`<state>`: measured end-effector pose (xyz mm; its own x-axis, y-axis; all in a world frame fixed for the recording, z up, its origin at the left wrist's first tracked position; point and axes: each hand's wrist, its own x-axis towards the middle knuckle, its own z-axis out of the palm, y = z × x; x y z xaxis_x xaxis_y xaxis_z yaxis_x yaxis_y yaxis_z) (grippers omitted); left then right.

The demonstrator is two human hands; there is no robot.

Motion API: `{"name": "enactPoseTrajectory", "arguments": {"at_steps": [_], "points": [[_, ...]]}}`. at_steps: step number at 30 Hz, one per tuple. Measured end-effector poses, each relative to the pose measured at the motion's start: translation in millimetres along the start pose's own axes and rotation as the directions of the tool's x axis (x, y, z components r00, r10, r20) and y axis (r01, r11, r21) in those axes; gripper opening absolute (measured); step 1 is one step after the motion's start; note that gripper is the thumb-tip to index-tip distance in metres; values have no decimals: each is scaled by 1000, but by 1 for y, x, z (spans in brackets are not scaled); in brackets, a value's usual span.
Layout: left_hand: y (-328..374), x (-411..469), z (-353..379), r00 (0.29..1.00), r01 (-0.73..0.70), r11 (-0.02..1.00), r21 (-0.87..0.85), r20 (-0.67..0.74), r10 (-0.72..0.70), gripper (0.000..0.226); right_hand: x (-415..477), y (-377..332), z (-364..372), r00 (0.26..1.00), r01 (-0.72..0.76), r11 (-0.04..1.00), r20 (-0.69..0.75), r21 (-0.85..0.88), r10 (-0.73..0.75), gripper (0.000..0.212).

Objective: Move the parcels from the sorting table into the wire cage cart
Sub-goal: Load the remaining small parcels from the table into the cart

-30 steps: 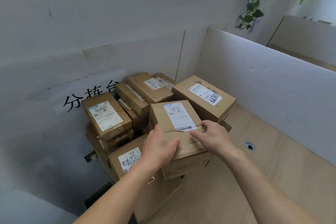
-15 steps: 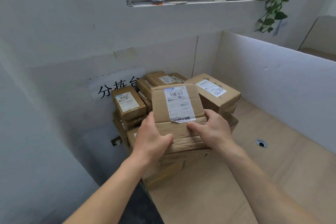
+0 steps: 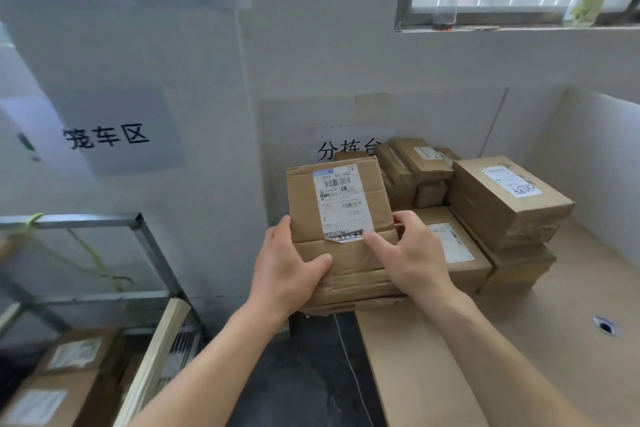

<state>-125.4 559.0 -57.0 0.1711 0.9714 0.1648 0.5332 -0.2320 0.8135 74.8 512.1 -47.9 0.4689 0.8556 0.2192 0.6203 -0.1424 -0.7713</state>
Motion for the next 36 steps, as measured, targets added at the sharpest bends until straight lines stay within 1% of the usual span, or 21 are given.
{"name": "enactPoseTrajectory", "arguments": {"at_steps": [2, 7, 11, 14, 20, 25, 29, 33, 36], "points": [[-12, -13, -23, 998, 29, 1000, 7, -58, -28, 84, -10, -15, 16, 999, 40, 999, 16, 8, -40, 43], [-45, -51, -83, 974, 89, 996, 6, -210, -86, 87, -43, -61, 59, 988, 132, 991, 80, 32, -134, 37], [-76, -88, -141, 945, 136, 991, -12, -300, -133, 82, -80, -106, 98, 967, 202, 978, 147, 42, -206, 32], [-105, -126, -190, 917, 173, 985, -12, -364, -165, 77, -119, -143, 134, 949, 243, 969, 194, 50, -248, 33], [-164, -214, -295, 849, 264, 964, -15, -471, -240, 75, -214, -221, 211, 885, 302, 945, 330, 127, -328, 33], [-210, -283, -366, 772, 341, 939, -51, -554, -310, 77, -289, -279, 269, 803, 354, 914, 437, 197, -405, 33], [-243, -329, -405, 688, 416, 907, -68, -629, -363, 78, -337, -314, 308, 734, 389, 894, 511, 223, -447, 36], [-272, -370, -430, 584, 502, 854, -136, -676, -450, 87, -378, -341, 347, 628, 433, 859, 593, 272, -504, 37], [-293, -399, -442, 494, 568, 808, -159, -719, -489, 88, -408, -352, 377, 535, 452, 835, 654, 314, -535, 40]]}}
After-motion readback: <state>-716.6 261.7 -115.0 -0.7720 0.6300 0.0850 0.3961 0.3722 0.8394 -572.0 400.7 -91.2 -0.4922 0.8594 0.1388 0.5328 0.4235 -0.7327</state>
